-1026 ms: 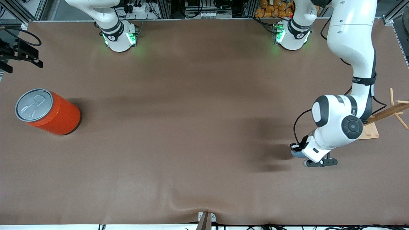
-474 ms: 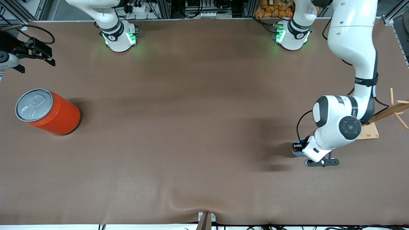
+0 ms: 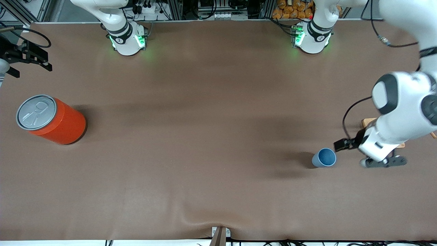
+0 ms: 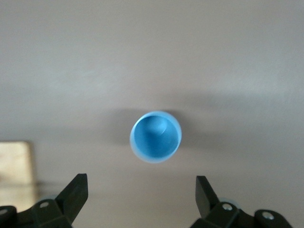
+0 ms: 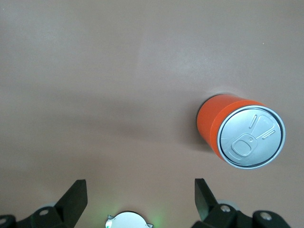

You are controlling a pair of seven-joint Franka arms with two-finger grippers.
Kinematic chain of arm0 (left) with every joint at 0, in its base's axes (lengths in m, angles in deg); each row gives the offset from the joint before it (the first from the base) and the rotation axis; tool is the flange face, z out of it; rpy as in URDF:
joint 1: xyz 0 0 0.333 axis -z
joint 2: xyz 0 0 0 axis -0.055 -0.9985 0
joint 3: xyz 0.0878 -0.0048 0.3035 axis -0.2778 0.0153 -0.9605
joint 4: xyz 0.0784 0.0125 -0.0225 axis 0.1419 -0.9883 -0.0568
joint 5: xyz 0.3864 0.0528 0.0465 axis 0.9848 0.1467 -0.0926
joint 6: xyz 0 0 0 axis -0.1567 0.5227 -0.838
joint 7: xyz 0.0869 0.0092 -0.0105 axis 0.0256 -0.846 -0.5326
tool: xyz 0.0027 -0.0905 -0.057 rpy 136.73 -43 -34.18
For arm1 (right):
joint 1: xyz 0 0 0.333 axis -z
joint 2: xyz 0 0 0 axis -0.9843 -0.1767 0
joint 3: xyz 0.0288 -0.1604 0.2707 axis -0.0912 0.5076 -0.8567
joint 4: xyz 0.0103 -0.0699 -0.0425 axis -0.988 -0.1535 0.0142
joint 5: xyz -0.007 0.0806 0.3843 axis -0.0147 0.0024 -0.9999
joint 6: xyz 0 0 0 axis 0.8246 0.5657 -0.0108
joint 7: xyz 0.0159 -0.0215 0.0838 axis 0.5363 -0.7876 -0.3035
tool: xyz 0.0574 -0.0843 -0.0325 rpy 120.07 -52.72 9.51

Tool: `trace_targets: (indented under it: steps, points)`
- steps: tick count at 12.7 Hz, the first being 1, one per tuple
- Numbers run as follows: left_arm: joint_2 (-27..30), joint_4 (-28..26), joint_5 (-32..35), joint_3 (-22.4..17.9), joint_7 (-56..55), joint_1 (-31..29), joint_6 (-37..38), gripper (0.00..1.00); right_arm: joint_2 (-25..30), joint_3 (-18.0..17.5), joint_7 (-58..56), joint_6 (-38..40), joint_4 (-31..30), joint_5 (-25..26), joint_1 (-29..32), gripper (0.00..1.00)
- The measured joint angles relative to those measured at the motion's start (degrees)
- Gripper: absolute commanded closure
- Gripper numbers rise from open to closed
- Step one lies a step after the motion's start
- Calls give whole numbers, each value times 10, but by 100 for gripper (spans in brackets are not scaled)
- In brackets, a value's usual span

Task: Flip cup
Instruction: 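Open the left gripper and raise it away from the upright cup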

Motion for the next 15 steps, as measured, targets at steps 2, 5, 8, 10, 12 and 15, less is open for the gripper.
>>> trace_targets:
  steps: [2,5,8,10,12,15]
  points:
    - [37,-1,15,3,1,3,52,0,0,0,0,0,0,0,0,0]
    - [74,-2,17,12,2,5,87,0,0,0,0,0,0,0,0,0]
    - [103,-2,18,33,4,-10,111,0,0,0,0,1,0,0,0,0]
    - [119,-2,19,75,15,-49,117,0,0,0,0,2,0,0,0,0]
    - [140,-2,32,98,41,-66,141,0,0,0,0,3,0,0,0,0]
    - [172,1,48,113,95,-82,186,0,0,-1,0,3,0,0,0,0]
